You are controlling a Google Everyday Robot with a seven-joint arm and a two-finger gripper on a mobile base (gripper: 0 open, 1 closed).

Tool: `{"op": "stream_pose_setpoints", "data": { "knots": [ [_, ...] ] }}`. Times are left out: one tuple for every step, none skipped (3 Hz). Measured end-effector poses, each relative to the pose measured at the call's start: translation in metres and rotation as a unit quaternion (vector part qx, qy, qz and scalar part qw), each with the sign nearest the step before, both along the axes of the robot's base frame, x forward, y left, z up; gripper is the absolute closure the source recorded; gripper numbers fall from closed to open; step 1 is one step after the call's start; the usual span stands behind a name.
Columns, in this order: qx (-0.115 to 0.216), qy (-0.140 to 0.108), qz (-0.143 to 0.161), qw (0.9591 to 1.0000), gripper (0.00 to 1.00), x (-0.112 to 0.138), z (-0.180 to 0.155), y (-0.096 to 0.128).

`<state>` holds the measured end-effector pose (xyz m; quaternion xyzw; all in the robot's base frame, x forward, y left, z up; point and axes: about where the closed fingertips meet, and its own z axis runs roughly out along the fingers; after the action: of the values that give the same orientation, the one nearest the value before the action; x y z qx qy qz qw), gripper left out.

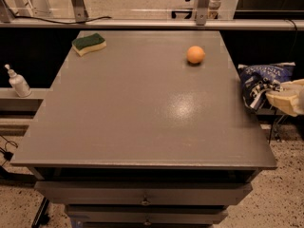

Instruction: Move blue chip bag near orange

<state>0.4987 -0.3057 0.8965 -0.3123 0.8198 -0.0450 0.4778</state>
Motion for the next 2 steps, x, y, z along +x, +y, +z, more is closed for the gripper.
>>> {"op": "stream_pose_setpoints", "data": {
  "knots": [
    [-0.001,-0.008,-0.011,0.9999,1.00,0.016,0.002,-0.010],
    [0.006,-0.022,-0.010,0.9997,1.00,0.038,0.007,-0.008]
  ]
}}
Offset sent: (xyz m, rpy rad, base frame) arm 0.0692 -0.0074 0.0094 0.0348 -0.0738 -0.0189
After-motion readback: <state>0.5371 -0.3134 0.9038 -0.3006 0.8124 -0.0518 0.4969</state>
